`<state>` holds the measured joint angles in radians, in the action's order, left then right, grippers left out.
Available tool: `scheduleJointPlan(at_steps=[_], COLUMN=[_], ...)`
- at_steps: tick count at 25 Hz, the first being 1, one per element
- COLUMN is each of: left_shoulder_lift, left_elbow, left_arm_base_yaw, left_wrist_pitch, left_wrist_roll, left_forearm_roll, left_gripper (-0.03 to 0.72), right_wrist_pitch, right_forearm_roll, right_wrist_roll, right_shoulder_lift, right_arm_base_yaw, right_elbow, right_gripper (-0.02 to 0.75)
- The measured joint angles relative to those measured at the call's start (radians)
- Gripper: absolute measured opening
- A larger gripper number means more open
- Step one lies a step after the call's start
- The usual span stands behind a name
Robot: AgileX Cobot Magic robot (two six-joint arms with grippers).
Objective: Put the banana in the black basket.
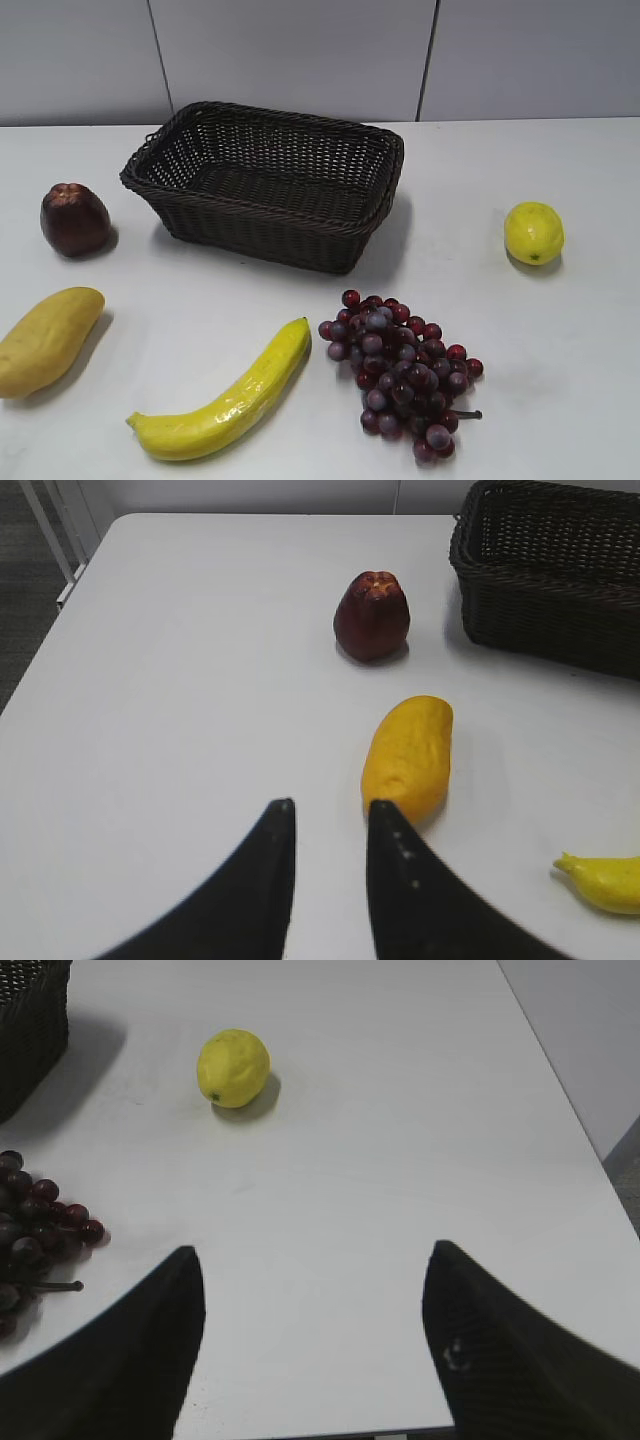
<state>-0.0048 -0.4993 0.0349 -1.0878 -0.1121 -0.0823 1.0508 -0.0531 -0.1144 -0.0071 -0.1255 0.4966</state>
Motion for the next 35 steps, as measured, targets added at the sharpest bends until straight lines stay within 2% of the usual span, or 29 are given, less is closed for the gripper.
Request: scheduleJointPlan(at_steps=[22, 26, 35], left_shoulder_lift=[0.0, 0.0, 0.0], left_elbow=[0.0, 0.0, 0.0], left_arm_base_yaw=[0.0, 0.0, 0.0], left_wrist_pitch=[0.0, 0.0, 0.0], left_wrist_roll=[0.0, 0.0, 0.0], left_forearm_roll=[0.0, 0.0, 0.0], left_gripper=[0.241, 0.241, 0.241], right_wrist_pitch=[-0.02, -0.186, -0.618], right_forearm_roll=[0.0, 0.0, 0.013], right_wrist_roll=[-0.027, -0.034, -0.038], right_shoulder_lift=[0.004, 0.087, 0.456], right_arm_base_yaw=[0.0, 0.0, 0.0], right_elbow=[0.014, 0.056, 0.065], right_gripper=[0.547, 0.547, 0.547])
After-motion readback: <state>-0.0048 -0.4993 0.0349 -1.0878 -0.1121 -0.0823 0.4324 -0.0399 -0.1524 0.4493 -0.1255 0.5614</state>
